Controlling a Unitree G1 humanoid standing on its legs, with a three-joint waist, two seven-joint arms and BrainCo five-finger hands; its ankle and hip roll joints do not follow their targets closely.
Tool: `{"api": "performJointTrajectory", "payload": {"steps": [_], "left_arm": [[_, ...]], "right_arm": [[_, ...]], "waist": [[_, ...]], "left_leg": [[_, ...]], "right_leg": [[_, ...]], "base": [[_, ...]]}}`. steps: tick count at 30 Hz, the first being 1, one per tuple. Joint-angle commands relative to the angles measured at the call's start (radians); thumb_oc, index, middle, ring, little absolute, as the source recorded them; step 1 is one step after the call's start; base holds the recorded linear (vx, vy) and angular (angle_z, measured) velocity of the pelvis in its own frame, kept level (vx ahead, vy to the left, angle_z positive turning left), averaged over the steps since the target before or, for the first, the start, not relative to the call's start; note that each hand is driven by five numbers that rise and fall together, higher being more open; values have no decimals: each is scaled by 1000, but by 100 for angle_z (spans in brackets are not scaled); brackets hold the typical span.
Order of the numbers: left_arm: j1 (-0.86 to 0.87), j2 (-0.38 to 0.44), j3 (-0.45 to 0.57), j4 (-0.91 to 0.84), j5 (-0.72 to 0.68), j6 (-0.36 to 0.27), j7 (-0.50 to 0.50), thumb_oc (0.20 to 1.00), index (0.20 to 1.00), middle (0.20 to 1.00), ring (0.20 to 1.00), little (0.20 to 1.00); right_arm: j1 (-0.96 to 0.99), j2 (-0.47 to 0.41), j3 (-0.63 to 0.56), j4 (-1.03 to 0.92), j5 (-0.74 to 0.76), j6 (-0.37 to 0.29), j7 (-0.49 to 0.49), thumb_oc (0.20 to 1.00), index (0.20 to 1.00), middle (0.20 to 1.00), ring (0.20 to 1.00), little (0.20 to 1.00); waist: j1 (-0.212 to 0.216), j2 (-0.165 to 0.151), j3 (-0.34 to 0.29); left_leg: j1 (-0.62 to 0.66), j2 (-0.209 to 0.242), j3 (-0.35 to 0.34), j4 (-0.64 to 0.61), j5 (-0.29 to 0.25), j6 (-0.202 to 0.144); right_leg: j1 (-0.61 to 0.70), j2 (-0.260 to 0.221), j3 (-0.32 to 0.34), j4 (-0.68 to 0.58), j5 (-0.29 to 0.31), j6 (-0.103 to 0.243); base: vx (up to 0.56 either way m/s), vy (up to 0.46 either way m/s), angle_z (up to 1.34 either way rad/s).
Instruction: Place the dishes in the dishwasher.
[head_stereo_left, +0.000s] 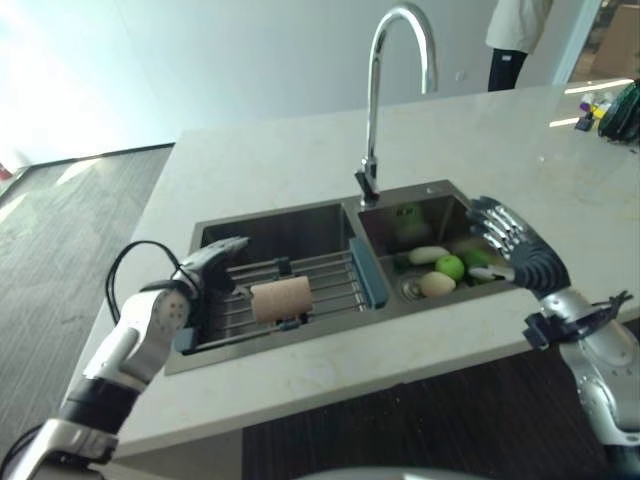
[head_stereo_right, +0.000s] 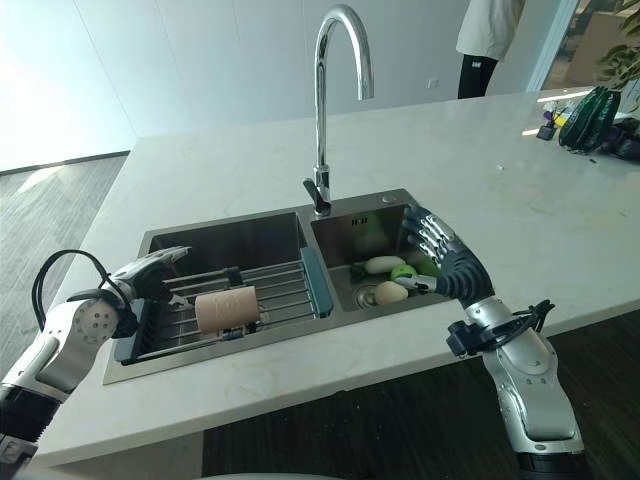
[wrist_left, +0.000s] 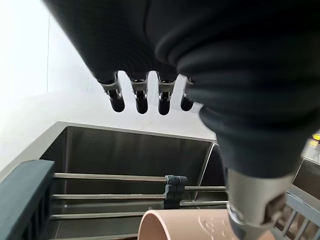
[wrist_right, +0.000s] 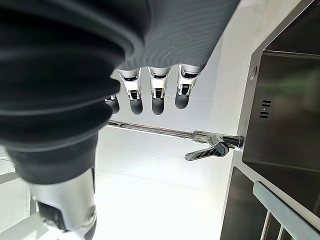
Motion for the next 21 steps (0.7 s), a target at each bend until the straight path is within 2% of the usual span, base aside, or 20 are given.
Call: {"api": "performJointTrajectory", "payload": {"steps": [1, 12, 21], "left_arm": [[-136, 22, -22, 56, 55, 14, -6, 1000, 1000, 1000, 1000, 1000], [-155, -9, -71, 121, 102, 14, 18, 1000, 1000, 1000, 1000, 1000], [-164, -35, -110, 168, 128, -21, 65, 1000, 1000, 1000, 1000, 1000]], "right_arm": [[-108, -36, -3, -4, 41, -37, 6, 1000, 1000, 1000, 1000, 1000], [-120, -29, 14, -1, 46, -47, 10, 1000, 1000, 1000, 1000, 1000], [-127, -15, 25, -13, 55, -43, 13, 1000, 1000, 1000, 1000, 1000]], "waist": [[1, 33, -1], [-6, 29, -2], [-14, 30, -4]], "left_leg": [[56, 45, 6, 7, -105, -30], [63, 48, 23, 7, -105, -29], [70, 47, 30, 7, -106, -28]], "right_leg": [[24, 2, -30, 18, -76, 62], [27, 9, -32, 18, -78, 58], [30, 12, -19, 16, -76, 56]], "base": [[0, 0, 0], [-2, -5, -2], [14, -10, -5]]}}
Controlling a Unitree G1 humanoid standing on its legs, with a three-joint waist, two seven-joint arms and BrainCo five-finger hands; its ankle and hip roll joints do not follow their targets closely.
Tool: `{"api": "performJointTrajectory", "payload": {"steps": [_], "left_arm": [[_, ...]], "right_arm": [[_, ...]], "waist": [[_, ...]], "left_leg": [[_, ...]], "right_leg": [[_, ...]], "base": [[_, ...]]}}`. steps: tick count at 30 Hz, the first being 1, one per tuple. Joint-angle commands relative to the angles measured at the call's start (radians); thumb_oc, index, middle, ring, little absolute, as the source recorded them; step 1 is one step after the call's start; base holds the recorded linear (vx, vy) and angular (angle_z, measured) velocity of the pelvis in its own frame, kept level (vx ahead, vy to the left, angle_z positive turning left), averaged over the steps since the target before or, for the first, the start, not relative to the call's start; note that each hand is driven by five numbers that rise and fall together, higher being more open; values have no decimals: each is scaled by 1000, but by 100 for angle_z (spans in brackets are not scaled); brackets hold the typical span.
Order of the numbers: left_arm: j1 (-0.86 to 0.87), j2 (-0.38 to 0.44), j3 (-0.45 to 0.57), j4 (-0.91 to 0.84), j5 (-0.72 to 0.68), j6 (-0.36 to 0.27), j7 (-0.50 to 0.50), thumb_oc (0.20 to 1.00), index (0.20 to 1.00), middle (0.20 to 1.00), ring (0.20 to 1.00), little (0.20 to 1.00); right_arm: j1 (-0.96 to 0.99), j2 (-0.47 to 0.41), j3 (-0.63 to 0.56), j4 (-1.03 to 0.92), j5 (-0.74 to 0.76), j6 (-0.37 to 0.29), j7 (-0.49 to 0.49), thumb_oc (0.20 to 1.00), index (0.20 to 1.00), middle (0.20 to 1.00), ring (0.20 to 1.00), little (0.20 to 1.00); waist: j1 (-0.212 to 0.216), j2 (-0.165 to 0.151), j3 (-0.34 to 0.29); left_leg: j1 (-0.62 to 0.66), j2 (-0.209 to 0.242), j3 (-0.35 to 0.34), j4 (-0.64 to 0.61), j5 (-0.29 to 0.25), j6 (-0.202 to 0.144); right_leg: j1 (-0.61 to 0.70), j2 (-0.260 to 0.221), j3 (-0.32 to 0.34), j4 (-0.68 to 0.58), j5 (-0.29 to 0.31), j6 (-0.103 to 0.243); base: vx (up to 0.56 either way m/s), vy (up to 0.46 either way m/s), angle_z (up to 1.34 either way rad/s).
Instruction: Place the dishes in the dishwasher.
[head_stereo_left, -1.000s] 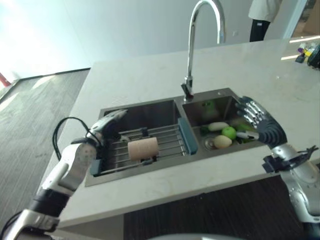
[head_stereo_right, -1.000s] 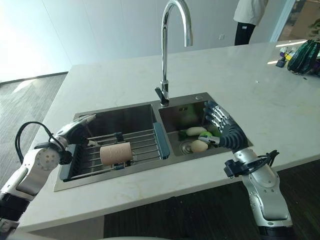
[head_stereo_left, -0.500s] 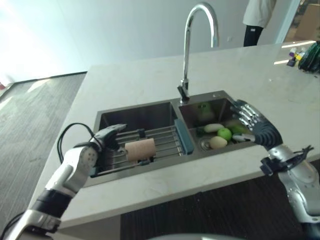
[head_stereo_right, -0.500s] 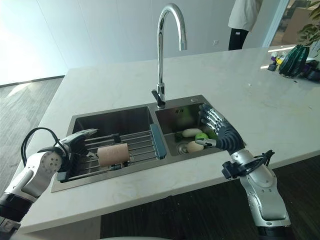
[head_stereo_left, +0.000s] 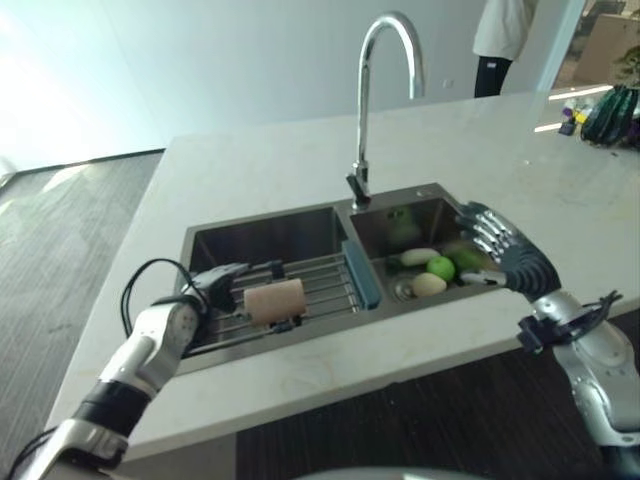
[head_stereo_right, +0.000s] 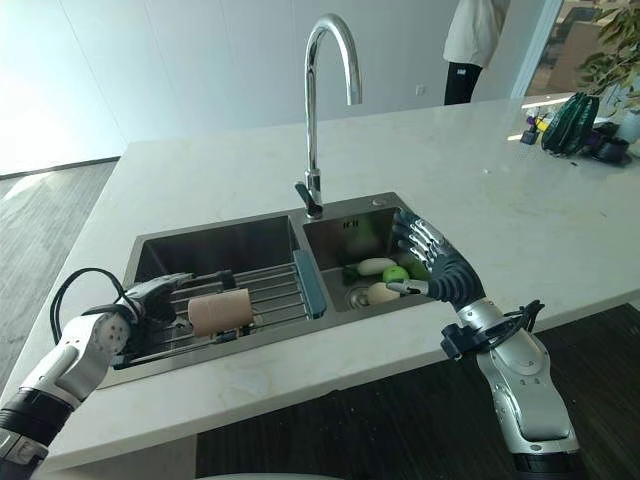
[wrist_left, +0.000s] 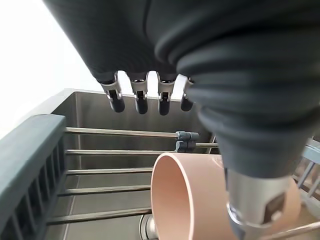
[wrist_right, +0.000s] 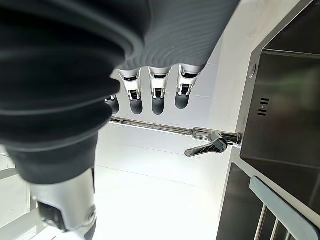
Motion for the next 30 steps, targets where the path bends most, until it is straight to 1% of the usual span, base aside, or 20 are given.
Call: {"api": "performJointTrajectory", "payload": {"steps": [1, 10, 15, 30], "left_arm": [[-160, -6, -8, 52, 55, -27, 50, 1000, 1000, 1000, 1000, 1000], [-175, -16, -28, 72, 82, -60, 85, 1000, 1000, 1000, 1000, 1000], [-176, -26, -56, 107, 126, -50, 80, 1000, 1000, 1000, 1000, 1000], [-180, -50, -94, 180, 150, -21, 68, 1000, 1000, 1000, 1000, 1000]], "right_arm": [[-127, -14, -6, -13, 53, -44, 0, 1000, 1000, 1000, 1000, 1000], [-118, -6, -2, -16, 42, -45, -2, 1000, 1000, 1000, 1000, 1000], [-114, 2, 7, -18, 39, -37, -8, 1000, 1000, 1000, 1000, 1000], [-111, -4, 7, -25, 36, -33, -9, 1000, 1000, 1000, 1000, 1000]], "waist": [[-10, 37, 2], [-26, 35, 3], [-36, 37, 1], [-48, 38, 1]], "left_leg": [[54, 36, 1, 7, -104, -23], [61, 36, 7, 7, -107, -18], [67, 36, 20, 7, -111, -16], [71, 39, 28, 7, -110, -15]], "right_leg": [[30, 0, -43, 17, -81, 59], [29, 0, -23, 20, -81, 60], [26, -3, -14, 18, -75, 65], [23, 0, 2, 20, -73, 65]], "base": [[0, 0, 0], [18, -9, -1], [17, -27, -11], [2, -2, -1]]}}
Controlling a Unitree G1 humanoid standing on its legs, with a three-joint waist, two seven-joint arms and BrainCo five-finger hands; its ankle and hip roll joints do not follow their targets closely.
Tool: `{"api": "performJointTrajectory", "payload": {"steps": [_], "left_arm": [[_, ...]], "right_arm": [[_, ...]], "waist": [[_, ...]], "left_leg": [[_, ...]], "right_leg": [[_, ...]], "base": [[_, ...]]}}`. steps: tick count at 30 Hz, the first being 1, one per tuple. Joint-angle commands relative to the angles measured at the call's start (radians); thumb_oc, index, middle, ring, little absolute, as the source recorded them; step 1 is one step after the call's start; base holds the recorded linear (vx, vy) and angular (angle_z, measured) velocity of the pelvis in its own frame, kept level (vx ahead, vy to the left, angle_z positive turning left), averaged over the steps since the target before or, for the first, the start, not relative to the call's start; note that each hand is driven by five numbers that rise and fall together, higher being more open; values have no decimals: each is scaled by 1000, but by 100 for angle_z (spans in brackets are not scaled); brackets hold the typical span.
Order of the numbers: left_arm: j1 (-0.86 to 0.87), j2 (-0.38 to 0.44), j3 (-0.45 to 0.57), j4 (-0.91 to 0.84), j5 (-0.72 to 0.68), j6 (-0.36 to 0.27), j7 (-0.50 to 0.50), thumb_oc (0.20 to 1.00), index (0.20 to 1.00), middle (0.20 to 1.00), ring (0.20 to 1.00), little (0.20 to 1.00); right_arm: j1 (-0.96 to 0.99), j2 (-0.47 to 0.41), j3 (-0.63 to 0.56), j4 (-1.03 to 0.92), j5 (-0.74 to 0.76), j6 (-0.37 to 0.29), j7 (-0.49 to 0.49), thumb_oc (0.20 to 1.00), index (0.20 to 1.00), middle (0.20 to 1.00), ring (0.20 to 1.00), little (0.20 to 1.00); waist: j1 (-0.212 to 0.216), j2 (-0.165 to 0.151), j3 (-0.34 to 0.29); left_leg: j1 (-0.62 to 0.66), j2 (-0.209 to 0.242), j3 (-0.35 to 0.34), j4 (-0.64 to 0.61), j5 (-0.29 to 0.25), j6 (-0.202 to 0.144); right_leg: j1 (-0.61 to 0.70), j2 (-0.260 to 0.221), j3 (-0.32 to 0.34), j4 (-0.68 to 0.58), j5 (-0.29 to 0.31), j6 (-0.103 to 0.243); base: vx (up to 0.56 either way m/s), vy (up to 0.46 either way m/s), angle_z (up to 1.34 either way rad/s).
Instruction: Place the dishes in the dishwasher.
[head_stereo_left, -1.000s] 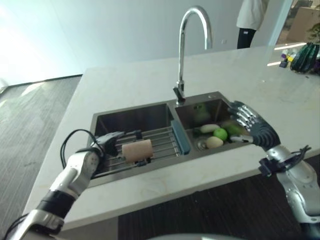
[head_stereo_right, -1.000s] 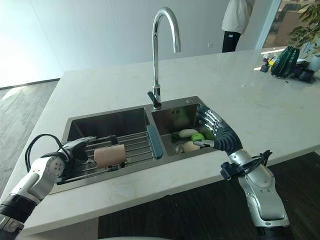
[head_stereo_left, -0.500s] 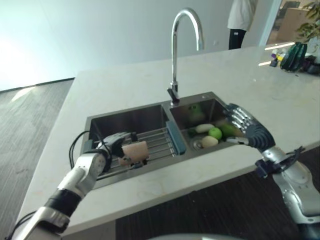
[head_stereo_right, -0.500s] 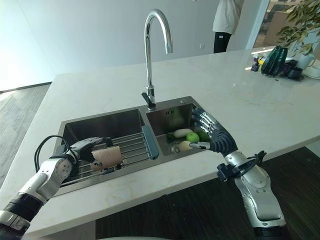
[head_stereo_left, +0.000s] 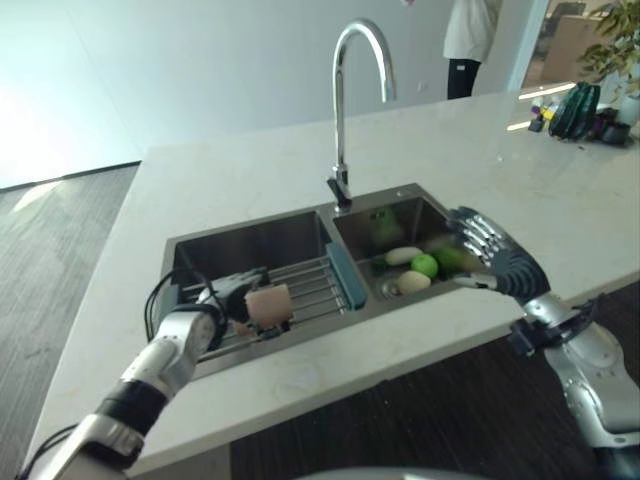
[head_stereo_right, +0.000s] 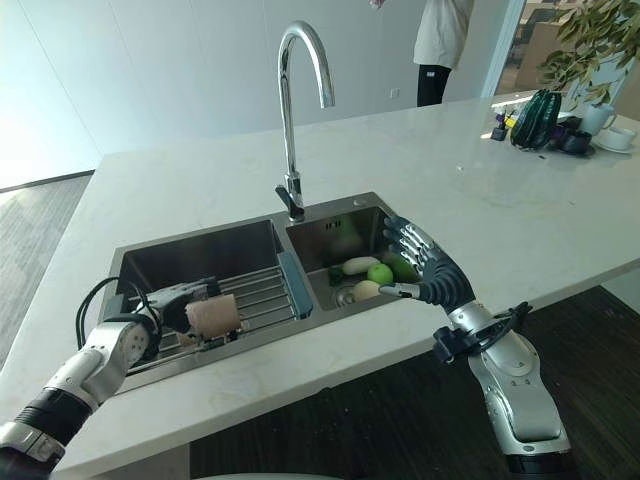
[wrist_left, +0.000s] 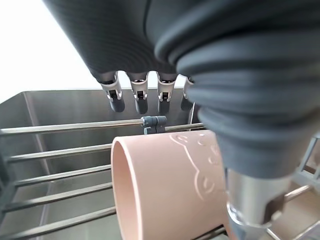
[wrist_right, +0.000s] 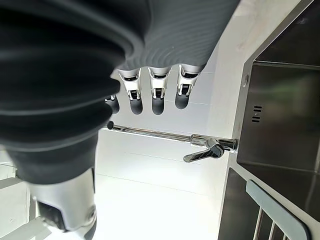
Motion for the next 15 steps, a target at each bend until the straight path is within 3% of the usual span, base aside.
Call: {"api": "performJointTrajectory", "payload": {"steps": [1, 15], "left_arm": [[-148, 7, -11, 95, 38, 8, 18, 1000, 1000, 1000, 1000, 1000], [-156, -15, -27, 157, 33, 12, 29, 1000, 1000, 1000, 1000, 1000]], "right_arm": [[-112, -17, -30, -23, 36, -36, -7, 1000, 1000, 1000, 1000, 1000], [-113, -17, -25, -32, 39, -26, 2, 1000, 1000, 1000, 1000, 1000]], "waist": [[-1, 34, 17], [-7, 35, 15]], "left_leg": [[68, 36, 1, 7, -110, -14], [72, 34, 7, 7, -111, -13]], "right_leg": [[38, -2, -27, 20, -76, 63], [39, -4, -25, 21, -75, 65]], "base": [[0, 0, 0], [0, 0, 0]]}}
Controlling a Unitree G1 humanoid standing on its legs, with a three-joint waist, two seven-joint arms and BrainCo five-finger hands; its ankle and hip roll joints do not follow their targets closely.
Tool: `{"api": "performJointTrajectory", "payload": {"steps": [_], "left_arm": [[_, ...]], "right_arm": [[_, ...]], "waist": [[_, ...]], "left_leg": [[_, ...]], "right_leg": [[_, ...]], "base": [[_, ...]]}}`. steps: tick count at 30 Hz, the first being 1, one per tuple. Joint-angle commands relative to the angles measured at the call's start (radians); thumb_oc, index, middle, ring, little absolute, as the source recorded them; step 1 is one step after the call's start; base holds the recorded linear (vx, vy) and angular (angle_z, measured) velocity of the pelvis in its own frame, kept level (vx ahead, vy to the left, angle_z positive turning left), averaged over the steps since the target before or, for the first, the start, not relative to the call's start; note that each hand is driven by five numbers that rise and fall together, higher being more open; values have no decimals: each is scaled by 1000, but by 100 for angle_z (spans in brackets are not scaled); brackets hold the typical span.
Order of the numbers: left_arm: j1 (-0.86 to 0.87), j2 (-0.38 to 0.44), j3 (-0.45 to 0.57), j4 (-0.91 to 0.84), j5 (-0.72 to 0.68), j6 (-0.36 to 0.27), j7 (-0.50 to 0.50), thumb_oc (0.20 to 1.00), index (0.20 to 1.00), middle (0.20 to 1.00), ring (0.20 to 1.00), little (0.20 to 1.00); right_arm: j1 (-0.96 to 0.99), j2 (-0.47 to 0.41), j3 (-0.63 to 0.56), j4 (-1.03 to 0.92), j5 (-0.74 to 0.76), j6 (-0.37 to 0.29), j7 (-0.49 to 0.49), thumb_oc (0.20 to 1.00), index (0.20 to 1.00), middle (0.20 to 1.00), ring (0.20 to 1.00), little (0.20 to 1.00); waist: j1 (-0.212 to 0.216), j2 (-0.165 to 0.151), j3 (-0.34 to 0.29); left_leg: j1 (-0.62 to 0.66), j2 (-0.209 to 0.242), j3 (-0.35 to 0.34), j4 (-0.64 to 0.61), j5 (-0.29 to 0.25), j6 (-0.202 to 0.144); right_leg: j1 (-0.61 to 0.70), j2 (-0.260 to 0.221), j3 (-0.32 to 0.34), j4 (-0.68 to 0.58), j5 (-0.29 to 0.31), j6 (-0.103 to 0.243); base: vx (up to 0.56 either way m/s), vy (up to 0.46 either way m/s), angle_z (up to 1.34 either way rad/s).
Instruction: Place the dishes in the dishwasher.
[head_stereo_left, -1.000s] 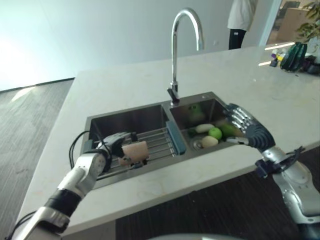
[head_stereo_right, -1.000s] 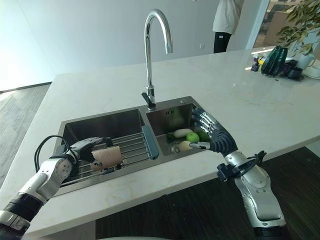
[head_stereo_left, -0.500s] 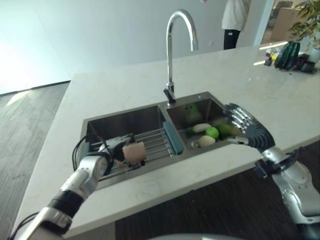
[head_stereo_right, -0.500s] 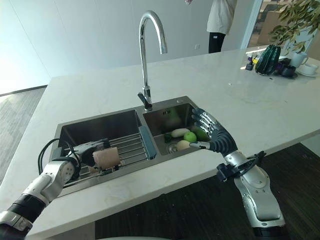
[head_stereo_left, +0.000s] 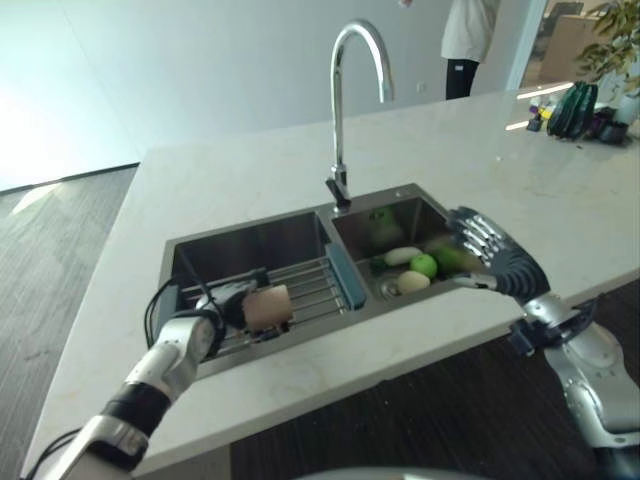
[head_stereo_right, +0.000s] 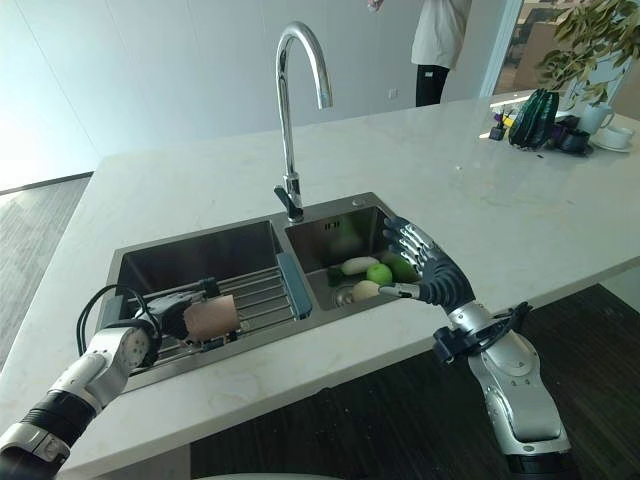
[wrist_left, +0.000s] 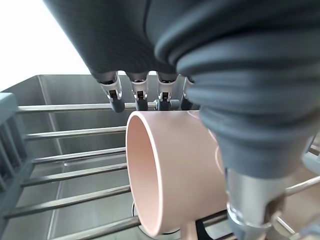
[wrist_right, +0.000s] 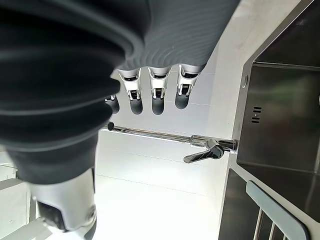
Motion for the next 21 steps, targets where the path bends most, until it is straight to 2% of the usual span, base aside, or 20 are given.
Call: {"api": "performJointTrajectory", "payload": {"steps": [1, 21], "left_arm": [[-156, 2, -26, 78, 33, -3, 28, 1000, 1000, 1000, 1000, 1000], [-155, -29, -30, 128, 37, 19, 47, 1000, 1000, 1000, 1000, 1000]], "right_arm": [[-112, -16, -24, -33, 38, -26, 0, 1000, 1000, 1000, 1000, 1000], [-109, -14, -27, -34, 38, -16, 13, 1000, 1000, 1000, 1000, 1000]], "waist": [[-7, 34, 16], [-11, 29, 14]], "left_leg": [[69, 34, 2, 7, -112, -13], [68, 37, 6, 7, -110, -13]], "right_leg": [[38, -4, -26, 20, -75, 64], [37, -1, -23, 20, -76, 61]], "base": [[0, 0, 0], [0, 0, 0]]}}
